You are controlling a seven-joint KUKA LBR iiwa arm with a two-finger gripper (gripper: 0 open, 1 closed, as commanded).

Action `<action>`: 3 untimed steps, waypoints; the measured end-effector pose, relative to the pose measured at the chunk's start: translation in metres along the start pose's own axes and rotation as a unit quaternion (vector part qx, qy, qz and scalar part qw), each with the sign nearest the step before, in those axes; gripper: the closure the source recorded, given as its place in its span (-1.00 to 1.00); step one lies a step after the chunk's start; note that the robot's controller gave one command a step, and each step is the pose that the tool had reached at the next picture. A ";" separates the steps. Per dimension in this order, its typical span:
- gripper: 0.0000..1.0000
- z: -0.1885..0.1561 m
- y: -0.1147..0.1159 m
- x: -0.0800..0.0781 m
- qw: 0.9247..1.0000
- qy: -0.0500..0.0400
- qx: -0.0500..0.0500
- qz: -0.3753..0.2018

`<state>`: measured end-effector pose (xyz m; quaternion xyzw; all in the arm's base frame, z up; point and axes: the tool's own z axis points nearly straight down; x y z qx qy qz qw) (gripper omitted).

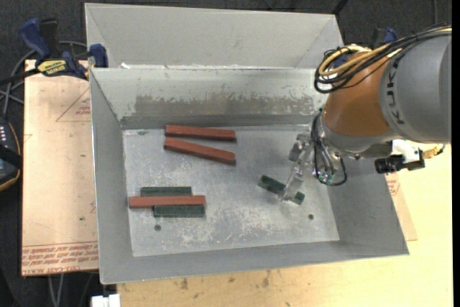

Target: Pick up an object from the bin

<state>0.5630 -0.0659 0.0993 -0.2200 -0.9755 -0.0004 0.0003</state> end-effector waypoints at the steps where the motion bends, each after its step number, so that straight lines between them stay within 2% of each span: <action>1: -1.00 0.031 -0.005 -0.007 0.984 0.000 0.000 0.178; 2: -1.00 0.031 -0.005 -0.007 0.984 0.000 0.000 0.176; 3: 1.00 0.030 -0.004 -0.007 0.984 -0.001 0.000 0.176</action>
Offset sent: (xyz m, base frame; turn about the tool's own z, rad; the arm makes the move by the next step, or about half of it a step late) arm 0.0040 -0.0079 -0.0293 0.3593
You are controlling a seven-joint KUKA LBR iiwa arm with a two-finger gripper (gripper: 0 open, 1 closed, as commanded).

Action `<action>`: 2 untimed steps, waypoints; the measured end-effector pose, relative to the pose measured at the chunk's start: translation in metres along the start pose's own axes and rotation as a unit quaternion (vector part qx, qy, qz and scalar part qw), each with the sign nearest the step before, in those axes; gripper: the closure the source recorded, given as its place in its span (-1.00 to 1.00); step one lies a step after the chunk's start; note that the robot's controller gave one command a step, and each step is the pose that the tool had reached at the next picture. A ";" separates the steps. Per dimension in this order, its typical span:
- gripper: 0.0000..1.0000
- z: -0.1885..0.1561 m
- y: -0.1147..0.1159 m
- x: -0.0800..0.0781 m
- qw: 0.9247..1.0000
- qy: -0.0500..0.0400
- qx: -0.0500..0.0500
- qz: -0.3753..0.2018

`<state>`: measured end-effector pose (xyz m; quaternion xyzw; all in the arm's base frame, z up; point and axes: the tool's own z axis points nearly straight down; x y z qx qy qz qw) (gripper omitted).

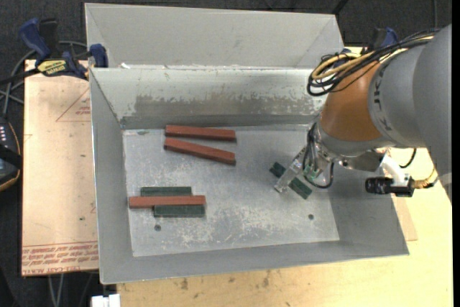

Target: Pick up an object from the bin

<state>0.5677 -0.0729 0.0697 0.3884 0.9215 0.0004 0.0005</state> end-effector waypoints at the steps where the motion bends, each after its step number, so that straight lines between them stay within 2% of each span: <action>1: 1.00 -0.010 0.001 0.000 1.000 0.000 0.000 -0.001; 2: 1.00 -0.089 0.002 -0.002 1.000 -0.003 -0.002 -0.003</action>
Offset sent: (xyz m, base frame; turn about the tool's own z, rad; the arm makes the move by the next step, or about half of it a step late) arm 0.0000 0.0001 0.0103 0.0000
